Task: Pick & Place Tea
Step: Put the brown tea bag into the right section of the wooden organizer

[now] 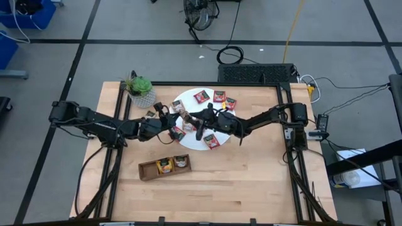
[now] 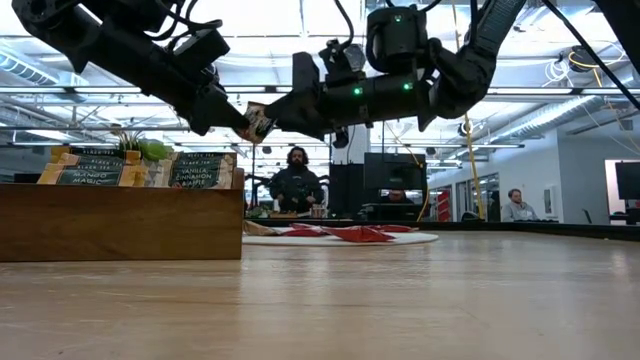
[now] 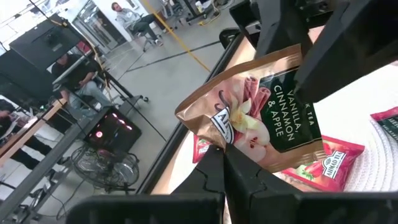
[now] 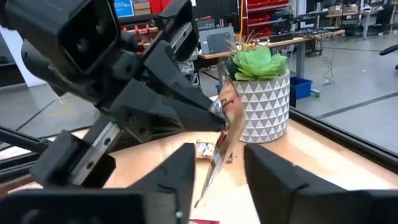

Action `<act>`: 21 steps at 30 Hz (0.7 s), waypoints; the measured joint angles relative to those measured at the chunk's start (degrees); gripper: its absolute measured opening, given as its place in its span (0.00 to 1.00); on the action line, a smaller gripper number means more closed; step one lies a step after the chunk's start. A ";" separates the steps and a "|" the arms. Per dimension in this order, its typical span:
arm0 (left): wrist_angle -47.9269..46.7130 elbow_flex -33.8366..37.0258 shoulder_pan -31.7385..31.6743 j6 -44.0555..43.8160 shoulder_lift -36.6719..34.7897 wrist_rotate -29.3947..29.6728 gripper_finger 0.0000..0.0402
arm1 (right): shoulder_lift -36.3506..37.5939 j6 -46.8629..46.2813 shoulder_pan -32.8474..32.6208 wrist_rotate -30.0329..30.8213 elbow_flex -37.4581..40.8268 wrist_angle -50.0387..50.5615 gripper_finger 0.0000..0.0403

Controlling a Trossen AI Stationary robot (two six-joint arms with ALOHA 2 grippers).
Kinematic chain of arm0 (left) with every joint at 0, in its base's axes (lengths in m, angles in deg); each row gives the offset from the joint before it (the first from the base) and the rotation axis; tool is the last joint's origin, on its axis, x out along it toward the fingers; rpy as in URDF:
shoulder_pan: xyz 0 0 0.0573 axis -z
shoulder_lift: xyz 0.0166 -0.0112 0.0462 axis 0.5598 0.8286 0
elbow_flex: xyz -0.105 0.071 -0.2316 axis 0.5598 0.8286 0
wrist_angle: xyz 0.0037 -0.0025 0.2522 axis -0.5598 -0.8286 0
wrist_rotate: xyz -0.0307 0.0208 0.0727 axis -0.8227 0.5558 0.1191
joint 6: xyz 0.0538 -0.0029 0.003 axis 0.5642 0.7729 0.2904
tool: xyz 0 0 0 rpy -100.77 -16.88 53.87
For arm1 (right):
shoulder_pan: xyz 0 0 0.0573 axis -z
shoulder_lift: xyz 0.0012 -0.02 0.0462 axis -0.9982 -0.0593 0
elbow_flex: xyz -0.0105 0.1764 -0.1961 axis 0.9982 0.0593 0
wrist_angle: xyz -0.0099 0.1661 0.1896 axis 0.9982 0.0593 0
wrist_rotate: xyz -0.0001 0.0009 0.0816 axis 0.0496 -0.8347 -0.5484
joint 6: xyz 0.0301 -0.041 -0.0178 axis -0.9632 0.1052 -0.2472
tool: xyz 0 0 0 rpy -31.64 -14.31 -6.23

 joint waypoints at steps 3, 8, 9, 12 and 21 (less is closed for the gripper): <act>0.02 0.00 -0.02 -0.02 0.00 0.00 0.00 | 0.00 1.37 0.14 -0.13 0.00 0.58 0.13; -0.62 0.00 1.10 -0.42 -0.27 0.20 0.01 | 1.09 7.36 -0.44 0.06 0.00 4.42 0.01; -1.31 0.02 1.89 -0.50 -0.91 0.20 0.02 | 2.17 8.44 -0.67 0.07 -0.05 7.02 0.01; -3.18 0.02 4.17 -1.68 -3.76 0.63 0.06 | 6.50 11.08 -1.50 0.18 -0.41 16.46 0.00; -10.49 0.00 7.74 -10.29 -17.25 1.02 0.15 | 18.82 10.53 -2.87 -2.76 -17.37 78.55 0.00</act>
